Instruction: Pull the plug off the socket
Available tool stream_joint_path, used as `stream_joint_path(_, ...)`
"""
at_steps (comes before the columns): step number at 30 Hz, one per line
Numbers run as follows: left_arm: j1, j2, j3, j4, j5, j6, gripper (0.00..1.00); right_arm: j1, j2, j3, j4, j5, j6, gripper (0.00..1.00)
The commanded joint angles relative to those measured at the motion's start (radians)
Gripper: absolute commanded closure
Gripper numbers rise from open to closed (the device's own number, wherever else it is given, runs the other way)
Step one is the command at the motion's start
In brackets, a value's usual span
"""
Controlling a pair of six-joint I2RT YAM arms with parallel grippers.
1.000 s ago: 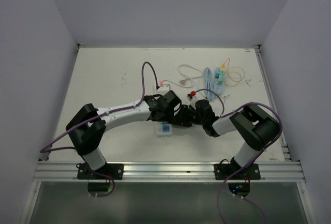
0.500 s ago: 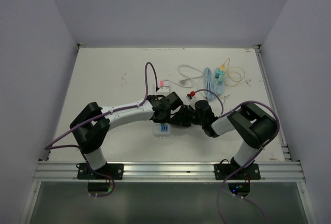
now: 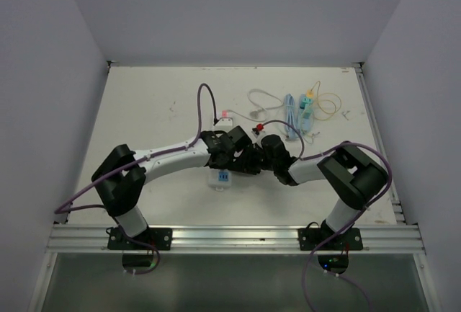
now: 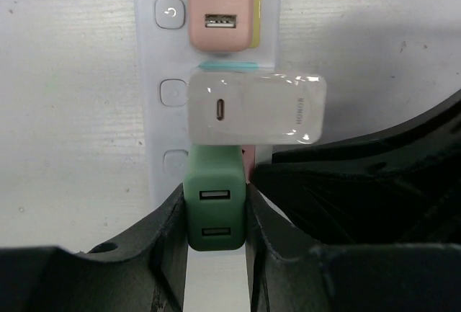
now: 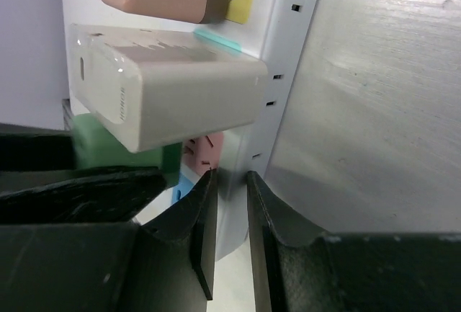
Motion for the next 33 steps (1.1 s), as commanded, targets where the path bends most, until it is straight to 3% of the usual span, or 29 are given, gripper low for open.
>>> stream_joint_path(1, -0.012, -0.136, 0.025, 0.093, 0.005, -0.009, 1.0, 0.024, 0.046, 0.004, -0.311, 0.198, -0.083, 0.87)
stream_joint_path(11, -0.01, -0.177, 0.014, 0.065, -0.03, 0.01, 1.0, 0.028, 0.054, 0.012, -0.301, 0.182, -0.084, 0.87)
stream_joint_path(17, 0.066, -0.278, -0.039, 0.047, -0.052, 0.068, 1.0, 0.028, -0.04, -0.022, -0.242, 0.138, -0.109, 0.75)
stream_joint_path(24, 0.371, -0.43, -0.208, 0.228, 0.022, 0.212, 1.0, 0.028, -0.214, -0.033, -0.253, 0.11, -0.164, 0.54)
stream_joint_path(33, 0.704, -0.268, -0.27, 0.561, 0.264, 0.287, 0.99, 0.028, -0.402, -0.048, -0.333, 0.13, -0.219, 0.39)
